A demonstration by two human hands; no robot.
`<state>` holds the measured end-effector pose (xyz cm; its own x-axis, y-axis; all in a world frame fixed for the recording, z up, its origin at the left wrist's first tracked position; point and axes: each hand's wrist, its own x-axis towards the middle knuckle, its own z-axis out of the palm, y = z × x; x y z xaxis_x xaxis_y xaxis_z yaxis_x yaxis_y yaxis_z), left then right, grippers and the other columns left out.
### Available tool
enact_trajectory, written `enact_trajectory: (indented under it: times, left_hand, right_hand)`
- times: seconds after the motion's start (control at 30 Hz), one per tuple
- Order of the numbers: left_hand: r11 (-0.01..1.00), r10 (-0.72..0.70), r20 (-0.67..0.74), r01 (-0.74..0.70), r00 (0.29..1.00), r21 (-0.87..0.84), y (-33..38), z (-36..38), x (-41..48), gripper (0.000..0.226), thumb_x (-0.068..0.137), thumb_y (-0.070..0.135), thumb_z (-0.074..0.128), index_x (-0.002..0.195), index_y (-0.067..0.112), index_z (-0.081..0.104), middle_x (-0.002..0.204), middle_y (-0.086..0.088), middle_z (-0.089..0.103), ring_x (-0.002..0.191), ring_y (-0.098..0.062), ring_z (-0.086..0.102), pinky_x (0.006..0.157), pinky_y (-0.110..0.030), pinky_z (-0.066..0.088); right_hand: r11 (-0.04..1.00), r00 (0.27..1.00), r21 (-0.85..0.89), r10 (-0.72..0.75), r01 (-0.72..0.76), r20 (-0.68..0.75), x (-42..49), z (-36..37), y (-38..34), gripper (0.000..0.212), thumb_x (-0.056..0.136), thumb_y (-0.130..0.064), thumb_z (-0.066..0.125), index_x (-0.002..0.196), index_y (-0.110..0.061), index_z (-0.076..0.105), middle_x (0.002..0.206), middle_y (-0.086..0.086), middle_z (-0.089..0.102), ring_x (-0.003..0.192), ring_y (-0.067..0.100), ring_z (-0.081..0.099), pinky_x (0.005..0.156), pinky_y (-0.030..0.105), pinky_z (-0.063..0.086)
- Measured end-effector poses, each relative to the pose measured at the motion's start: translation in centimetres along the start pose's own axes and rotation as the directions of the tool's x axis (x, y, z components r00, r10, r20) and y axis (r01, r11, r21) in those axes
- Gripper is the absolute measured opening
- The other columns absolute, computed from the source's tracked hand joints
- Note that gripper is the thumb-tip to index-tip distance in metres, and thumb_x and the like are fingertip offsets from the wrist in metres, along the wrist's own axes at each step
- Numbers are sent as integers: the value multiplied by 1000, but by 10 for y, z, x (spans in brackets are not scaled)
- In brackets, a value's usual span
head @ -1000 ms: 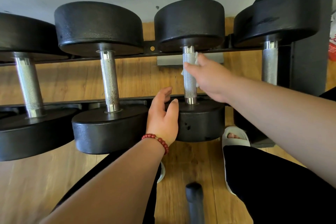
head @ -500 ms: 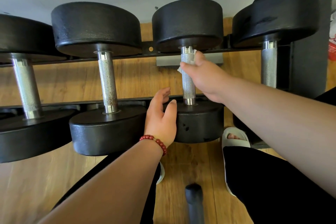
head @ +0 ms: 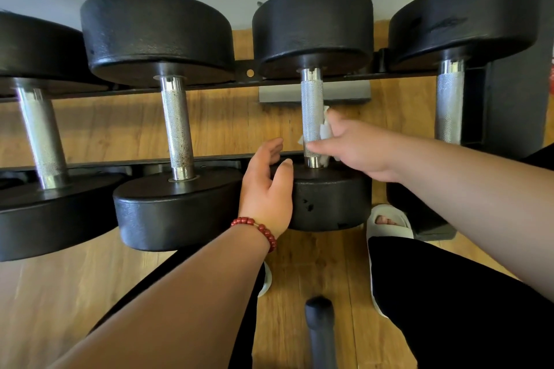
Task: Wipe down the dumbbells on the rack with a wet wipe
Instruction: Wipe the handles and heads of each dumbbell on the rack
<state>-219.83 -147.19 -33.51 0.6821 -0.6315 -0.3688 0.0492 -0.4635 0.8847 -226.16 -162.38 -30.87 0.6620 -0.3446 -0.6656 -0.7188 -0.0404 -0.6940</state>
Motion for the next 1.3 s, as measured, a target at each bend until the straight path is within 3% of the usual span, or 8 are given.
enact_trajectory:
  times: [0.1, 0.27, 0.43, 0.73, 0.87, 1.0, 1.17, 1.3]
  left_hand:
    - [1000, -2, -4, 2, 1000, -3, 0, 0, 0, 40, 99, 21, 45, 139, 24, 48, 135, 12, 51, 125, 0, 46, 99, -15, 35]
    - [1000, -4, 1, 4, 1000, 3, 0, 0, 0, 40, 99, 22, 45, 139, 27, 47, 135, 14, 50, 124, 1, 45, 99, -17, 35]
    - [1000, -2, -2, 2, 1000, 4, -1, 0, 0, 40, 99, 22, 45, 139, 26, 47, 133, 15, 50, 123, 2, 46, 94, -9, 33]
    - [1000, -10, 0, 10, 1000, -7, -1, 0, 1, 39, 99, 23, 45, 138, 28, 48, 132, 16, 50, 122, 1, 46, 93, -11, 34]
    - [1000, -14, 2, 14, 1000, -11, 0, 0, 0, 38, 100, 22, 45, 137, 29, 48, 132, 16, 50, 122, 1, 46, 95, -14, 34]
    - [1000, -4, 2, 4, 1000, -3, -1, -1, 0, 39, 100, 23, 45, 138, 27, 47, 132, 15, 50, 122, 1, 46, 94, -11, 34]
    - [1000, -6, 6, 6, 1000, -9, 0, -1, 0, 39, 100, 22, 45, 138, 27, 47, 132, 16, 49, 121, 2, 45, 92, -8, 33]
    - [1000, -3, 7, 3, 1000, -7, -1, 0, 0, 39, 100, 22, 45, 138, 27, 47, 133, 16, 49, 122, 2, 45, 92, -8, 32]
  right_hand:
    - [998, 999, -60, 33, -31, 22, 0, -5, -1, 77, 97, -25, 57, 156, -19, 8, 156, 4, 31, 136, 19, 36, 114, 35, 32]
    - [995, 998, -87, 33, -37, -49, 2, -1, -8, 74, 99, -29, 54, 155, -16, 7, 156, 6, 31, 137, 21, 37, 99, 26, 33]
    - [972, 998, -226, 60, -63, -21, -5, -1, 0, 75, 99, -38, 52, 156, -19, 7, 155, 4, 33, 133, 19, 39, 105, 30, 35]
    - [919, 996, -386, 92, -81, 9, -14, -4, -1, 73, 98, -41, 51, 155, -18, 11, 151, 3, 37, 125, 20, 44, 106, 36, 40]
    - [917, 996, -390, 93, -82, 9, -10, -4, -4, 73, 99, -42, 49, 156, -17, 10, 154, 3, 34, 133, 20, 40, 109, 33, 36]
    - [935, 996, -344, 73, -86, -48, -9, 3, -4, 65, 99, -43, 48, 153, -15, 22, 142, 4, 46, 118, 17, 47, 95, 29, 41]
    - [921, 994, -374, 99, -108, -44, -17, 2, 2, 48, 100, -42, 47, 139, -16, 36, 107, -2, 54, 92, 14, 52, 76, 30, 45]
    - [934, 996, -346, 75, -90, -56, -11, 3, -3, 55, 100, -42, 46, 146, -16, 32, 128, 2, 53, 108, 16, 51, 89, 30, 44]
